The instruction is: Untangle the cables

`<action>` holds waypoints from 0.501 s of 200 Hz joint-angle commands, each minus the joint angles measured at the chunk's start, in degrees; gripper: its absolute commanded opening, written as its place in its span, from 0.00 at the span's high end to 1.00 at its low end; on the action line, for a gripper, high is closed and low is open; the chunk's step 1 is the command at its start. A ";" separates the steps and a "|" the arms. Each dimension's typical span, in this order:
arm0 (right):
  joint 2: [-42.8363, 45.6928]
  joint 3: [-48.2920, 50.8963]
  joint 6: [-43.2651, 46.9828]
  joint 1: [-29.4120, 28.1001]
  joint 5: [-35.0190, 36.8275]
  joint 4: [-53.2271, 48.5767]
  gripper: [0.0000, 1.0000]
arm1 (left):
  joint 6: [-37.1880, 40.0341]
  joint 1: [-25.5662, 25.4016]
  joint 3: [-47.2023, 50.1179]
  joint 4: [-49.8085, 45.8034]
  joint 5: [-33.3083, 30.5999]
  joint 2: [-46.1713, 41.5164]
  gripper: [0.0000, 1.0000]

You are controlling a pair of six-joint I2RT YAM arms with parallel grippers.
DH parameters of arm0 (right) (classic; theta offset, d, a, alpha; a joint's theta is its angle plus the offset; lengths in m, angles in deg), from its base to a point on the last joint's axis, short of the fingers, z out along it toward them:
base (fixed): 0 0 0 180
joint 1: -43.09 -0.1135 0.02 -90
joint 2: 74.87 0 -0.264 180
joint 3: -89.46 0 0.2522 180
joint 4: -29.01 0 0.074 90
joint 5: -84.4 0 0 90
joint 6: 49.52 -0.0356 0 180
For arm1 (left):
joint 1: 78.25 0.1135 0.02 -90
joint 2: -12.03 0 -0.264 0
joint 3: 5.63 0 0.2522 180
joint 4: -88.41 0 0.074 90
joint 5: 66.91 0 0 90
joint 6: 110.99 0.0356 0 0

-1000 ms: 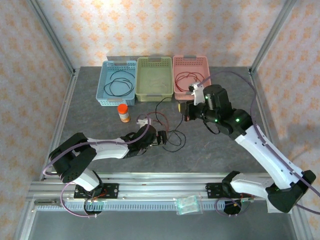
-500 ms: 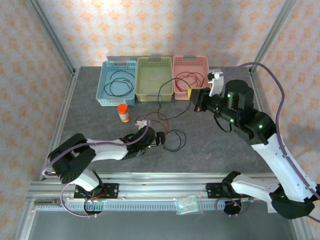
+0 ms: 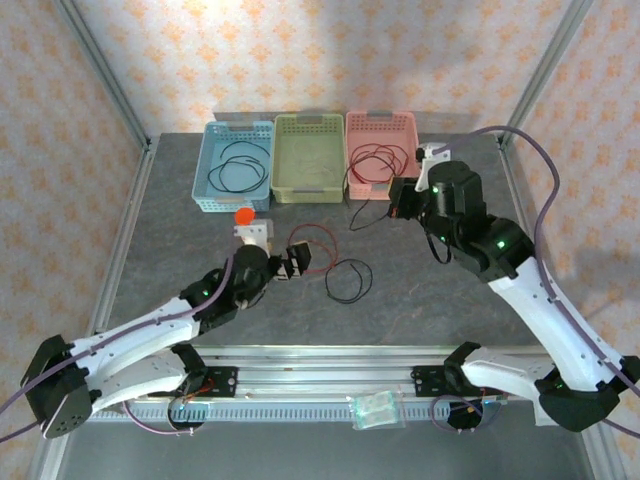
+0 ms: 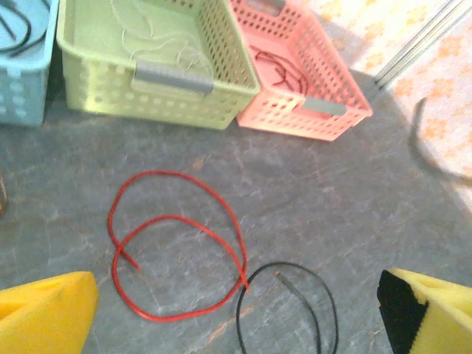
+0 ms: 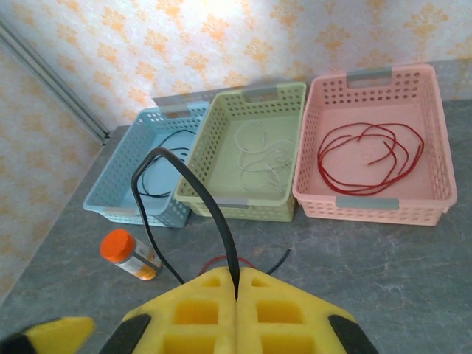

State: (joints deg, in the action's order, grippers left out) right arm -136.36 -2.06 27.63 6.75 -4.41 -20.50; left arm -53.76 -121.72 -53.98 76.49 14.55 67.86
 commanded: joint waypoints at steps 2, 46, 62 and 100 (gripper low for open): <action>0.46 2.62 2.05 -0.14 1.42 4.23 1.00 | 6.96 3.87 -5.99 -5.36 8.18 -0.31 0.02; 0.94 8.51 7.86 -0.13 -5.47 8.71 1.00 | 17.22 8.04 -18.35 -12.80 17.85 3.27 0.02; 1.28 9.24 11.67 -0.14 -8.60 8.50 1.00 | 20.84 9.10 -21.68 -15.43 20.68 4.18 0.02; 2.74 10.27 17.92 -0.13 -15.05 9.29 1.00 | 27.22 13.28 -25.48 -19.22 32.72 5.01 0.02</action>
State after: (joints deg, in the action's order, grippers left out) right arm -135.53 7.64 39.15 6.75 -13.15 -13.59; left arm -33.59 -110.83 -76.75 63.05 36.47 72.28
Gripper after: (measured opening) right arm 0.044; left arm 0.987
